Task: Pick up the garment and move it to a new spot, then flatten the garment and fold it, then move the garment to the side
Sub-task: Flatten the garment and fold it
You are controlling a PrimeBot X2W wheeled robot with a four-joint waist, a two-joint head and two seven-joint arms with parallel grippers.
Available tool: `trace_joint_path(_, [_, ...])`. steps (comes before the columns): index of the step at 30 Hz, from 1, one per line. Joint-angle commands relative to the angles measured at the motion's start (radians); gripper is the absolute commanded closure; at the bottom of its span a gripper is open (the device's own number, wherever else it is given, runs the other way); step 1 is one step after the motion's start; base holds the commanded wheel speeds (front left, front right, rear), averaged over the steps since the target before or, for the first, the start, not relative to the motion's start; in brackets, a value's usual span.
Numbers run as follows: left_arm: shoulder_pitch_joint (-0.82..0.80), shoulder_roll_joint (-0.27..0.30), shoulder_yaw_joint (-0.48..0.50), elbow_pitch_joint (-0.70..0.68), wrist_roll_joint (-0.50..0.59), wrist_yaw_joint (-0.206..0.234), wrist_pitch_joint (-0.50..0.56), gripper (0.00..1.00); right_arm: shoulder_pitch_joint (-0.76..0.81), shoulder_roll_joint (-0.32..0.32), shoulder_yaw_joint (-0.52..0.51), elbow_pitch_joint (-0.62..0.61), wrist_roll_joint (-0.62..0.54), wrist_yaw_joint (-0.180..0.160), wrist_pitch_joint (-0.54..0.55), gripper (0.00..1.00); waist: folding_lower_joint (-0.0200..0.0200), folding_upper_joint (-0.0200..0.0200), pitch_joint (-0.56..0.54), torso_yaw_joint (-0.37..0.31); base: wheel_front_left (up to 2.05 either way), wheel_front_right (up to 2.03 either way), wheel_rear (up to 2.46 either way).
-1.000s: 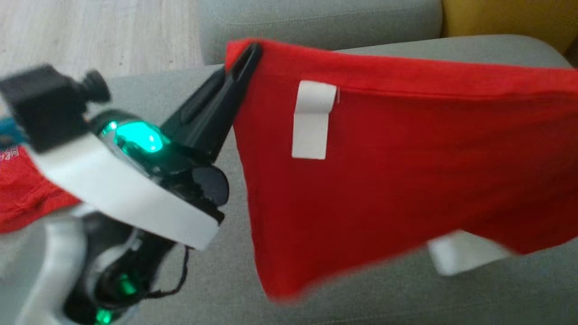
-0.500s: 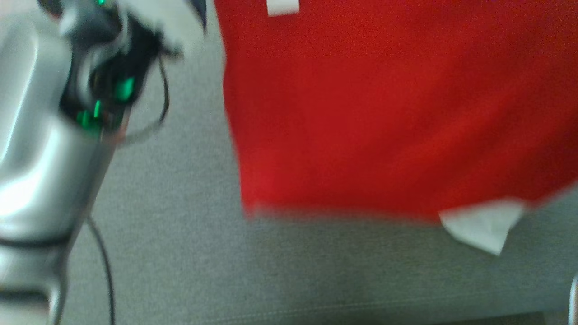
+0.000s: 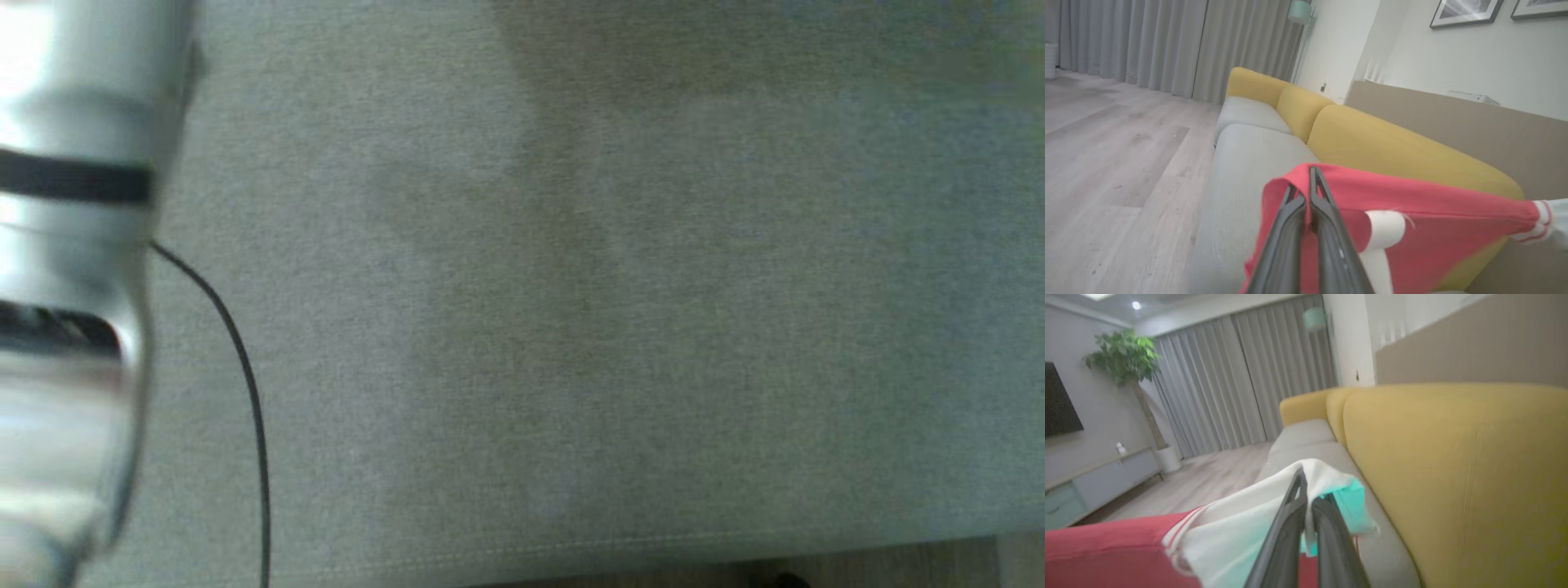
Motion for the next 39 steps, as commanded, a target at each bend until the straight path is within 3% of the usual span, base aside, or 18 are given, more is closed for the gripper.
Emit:
trace_joint_path(1, [0.022, 0.024, 0.009, -0.001, -0.004, -0.015, -0.015, 1.00, 0.061, 0.002, 0.025, -0.020, 0.020, -0.001, -0.010, 1.00, -0.0004, 0.0001, -0.012, -0.010, 0.00, 0.00, 0.00])
trace_joint_path(7, [0.255, 0.014, -0.057, 0.087, -0.010, -0.105, -0.062, 1.00, 0.398, -0.073, 0.181, -0.012, 0.158, -0.001, -0.033, 1.00, -0.0004, 0.0001, -0.071, -0.020, 0.00, 0.00, 0.00])
trace_joint_path(12, [0.536, 0.022, -0.103, 0.053, -0.042, -0.142, -0.062, 1.00, 0.768, -0.163, 0.236, -0.114, 0.264, -0.001, 0.020, 1.00, -0.0004, 0.0001, -0.139, -0.010, 0.00, 0.00, 0.00])
trace_joint_path(17, [0.781, 0.049, -0.102, -0.093, -0.100, -0.120, -0.046, 1.00, 1.059, -0.193, 0.185, -0.272, 0.290, -0.001, 0.079, 1.00, -0.0004, 0.0001, -0.216, -0.007, 0.00, 0.00, 0.00])
trace_joint_path(18, [0.781, 0.049, -0.102, -0.093, -0.100, -0.120, -0.046, 1.00, 1.059, -0.193, 0.185, -0.272, 0.290, -0.001, 0.079, 1.00, -0.0004, 0.0001, -0.216, -0.007, 0.00, 0.00, 0.00])
trace_joint_path(22, [1.032, 0.089, -0.102, -0.312, -0.150, -0.045, -0.012, 1.00, 1.306, -0.157, 0.108, -0.450, 0.271, -0.001, 0.147, 1.00, -0.0004, 0.0001, -0.262, -0.018, 0.00, 0.00, 0.00])
trace_joint_path(27, [1.346, 0.137, -0.117, -0.662, -0.195, 0.099, 0.028, 1.00, 1.559, -0.062, 0.025, -0.668, 0.229, -0.001, 0.245, 1.00, -0.0004, 0.0001, -0.265, -0.028, 0.00, 0.00, 0.00])
trace_joint_path(30, [1.455, 0.175, -0.121, -0.827, -0.200, 0.178, 0.058, 1.00, 1.639, -0.018, -0.009, -0.757, 0.225, -0.001, 0.292, 1.00, -0.0004, 0.0001, -0.255, -0.027, 0.00, 0.00, 0.00])
trace_joint_path(35, [1.431, 0.230, -0.105, -0.945, -0.183, 0.248, 0.132, 1.00, 1.594, -0.001, -0.062, -0.798, 0.230, -0.001, 0.364, 1.00, -0.0004, 0.0001, -0.232, -0.017, 0.00, 0.00, 0.00])
trace_joint_path(39, [1.317, 0.232, -0.088, -0.942, -0.191, 0.267, 0.205, 1.00, 1.468, -0.044, -0.048, -0.773, 0.228, -0.001, 0.439, 1.00, -0.0004, 0.0001, -0.209, -0.013, 0.00, 0.00, 0.00])
